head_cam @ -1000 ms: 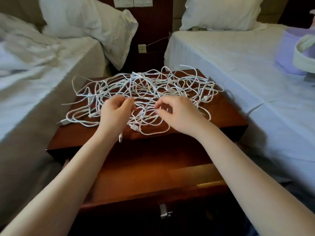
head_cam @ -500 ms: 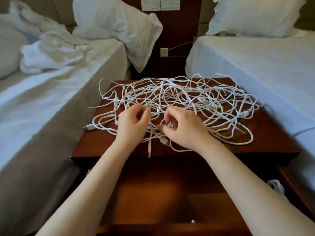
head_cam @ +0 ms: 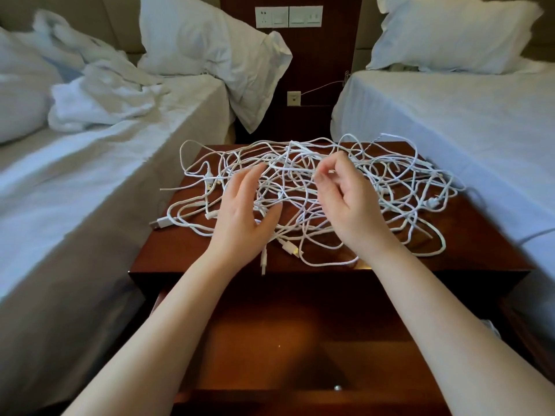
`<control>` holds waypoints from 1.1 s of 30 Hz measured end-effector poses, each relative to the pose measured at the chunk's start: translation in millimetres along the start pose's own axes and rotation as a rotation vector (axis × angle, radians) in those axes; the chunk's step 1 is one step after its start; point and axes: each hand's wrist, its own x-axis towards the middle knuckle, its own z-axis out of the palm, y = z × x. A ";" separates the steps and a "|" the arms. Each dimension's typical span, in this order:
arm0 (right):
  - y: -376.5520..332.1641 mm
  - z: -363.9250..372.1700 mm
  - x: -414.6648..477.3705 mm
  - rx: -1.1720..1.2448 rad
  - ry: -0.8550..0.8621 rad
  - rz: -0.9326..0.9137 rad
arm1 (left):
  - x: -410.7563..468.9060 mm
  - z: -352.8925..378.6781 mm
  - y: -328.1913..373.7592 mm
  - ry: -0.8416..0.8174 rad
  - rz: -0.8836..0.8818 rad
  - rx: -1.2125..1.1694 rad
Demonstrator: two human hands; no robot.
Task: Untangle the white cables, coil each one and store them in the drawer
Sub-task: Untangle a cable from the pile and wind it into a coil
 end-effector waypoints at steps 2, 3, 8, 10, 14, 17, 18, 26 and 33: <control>-1.8 2.3 -1.3 0.036 -0.056 -0.017 | 0.4 -1.0 6.5 -0.019 -0.034 -0.088; -2.5 4.0 -2.5 0.038 -0.080 -0.015 | 0.9 -3.3 9.2 -0.056 -0.088 -0.174; -3.7 5.0 -4.1 0.019 -0.071 -0.030 | 2.9 -12.5 20.9 -0.250 -0.270 -0.479; -1.5 3.9 -3.6 0.004 -0.058 -0.030 | 3.2 -12.3 25.2 -0.180 -0.262 -0.441; 6.7 7.3 -4.8 -0.093 -0.134 -0.069 | 2.3 -10.1 20.1 -0.006 -0.230 -0.289; 14.3 9.7 -6.3 -0.229 -0.195 -0.082 | 3.1 -10.8 9.7 0.191 -0.265 -0.083; 17.1 8.6 -6.5 -0.265 -0.191 -0.087 | 5.0 -12.9 6.0 0.267 -0.302 -0.019; 20.2 5.3 -2.5 -0.198 0.038 -0.076 | 10.3 -20.7 -8.2 0.417 -0.516 0.052; 1.4 3.9 -1.4 0.123 0.159 0.130 | 4.0 -11.5 16.8 -0.059 -0.393 -0.179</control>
